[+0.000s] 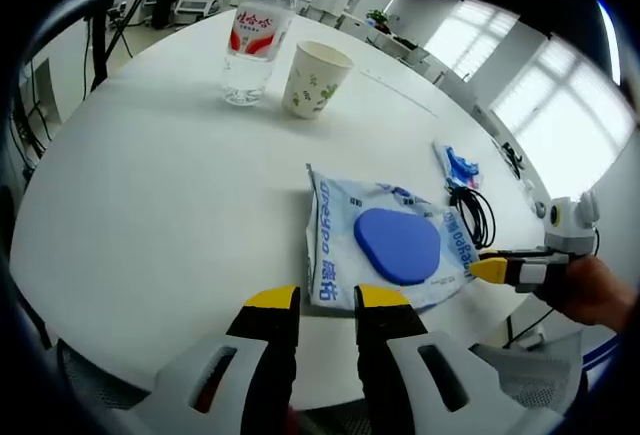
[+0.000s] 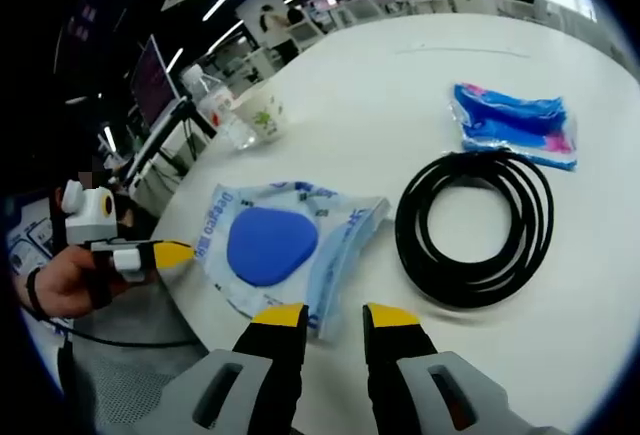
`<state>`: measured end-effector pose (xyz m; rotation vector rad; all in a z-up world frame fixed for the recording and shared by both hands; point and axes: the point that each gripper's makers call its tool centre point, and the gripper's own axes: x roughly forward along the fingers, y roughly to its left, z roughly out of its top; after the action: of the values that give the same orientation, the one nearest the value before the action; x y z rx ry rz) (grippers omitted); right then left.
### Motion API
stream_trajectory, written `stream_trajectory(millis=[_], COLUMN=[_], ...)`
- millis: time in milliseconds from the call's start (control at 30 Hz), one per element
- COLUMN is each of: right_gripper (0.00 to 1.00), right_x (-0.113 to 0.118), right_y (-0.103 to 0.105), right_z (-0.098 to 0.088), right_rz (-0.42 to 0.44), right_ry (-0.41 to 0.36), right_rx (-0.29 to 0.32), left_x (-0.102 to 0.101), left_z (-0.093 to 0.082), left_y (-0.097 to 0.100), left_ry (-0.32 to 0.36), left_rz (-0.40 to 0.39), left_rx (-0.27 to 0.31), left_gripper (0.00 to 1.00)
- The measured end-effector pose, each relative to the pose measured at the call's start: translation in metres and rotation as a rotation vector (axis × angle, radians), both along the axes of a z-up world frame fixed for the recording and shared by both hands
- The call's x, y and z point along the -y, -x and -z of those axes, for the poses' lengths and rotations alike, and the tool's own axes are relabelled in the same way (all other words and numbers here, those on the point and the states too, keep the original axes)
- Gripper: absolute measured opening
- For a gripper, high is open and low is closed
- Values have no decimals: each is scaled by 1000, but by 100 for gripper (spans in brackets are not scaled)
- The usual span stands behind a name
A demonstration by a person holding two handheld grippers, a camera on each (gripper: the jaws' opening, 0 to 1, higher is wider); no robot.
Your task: Arrange the tabletop items into an orderly group along one side of the table until the central work area is clear of visible clutter.
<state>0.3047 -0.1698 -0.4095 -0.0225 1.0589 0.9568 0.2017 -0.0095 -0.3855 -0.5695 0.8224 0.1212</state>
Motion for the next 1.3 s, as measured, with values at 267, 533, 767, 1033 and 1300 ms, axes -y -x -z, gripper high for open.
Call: stream_trajectory(millis=[267,533,767,1033,1300], right_gripper=[0,0,0,0,0], right_x=[-9,-11,-7,-11,-19], right_y=[-11,-32,-60,-103,-126], right_z=[-5,-29,-40,-53,-52], right_rz=[-26,-27,-13,19,9], right_ry=[-20,-47,-54,-59,-57], right_rx=[54,97,135,177,199], left_x=[-2,-2,1,3,-10], left_z=[0,-14,-26,-32,-33], left_y=[-7,-38,-73,-111,-135], left_ry=[6,-29,-28,-27,-28], left_rz=[9,60,72,73,68], left_rx=[26,90,131,157,165], left_gripper=[0,0,0,0,0])
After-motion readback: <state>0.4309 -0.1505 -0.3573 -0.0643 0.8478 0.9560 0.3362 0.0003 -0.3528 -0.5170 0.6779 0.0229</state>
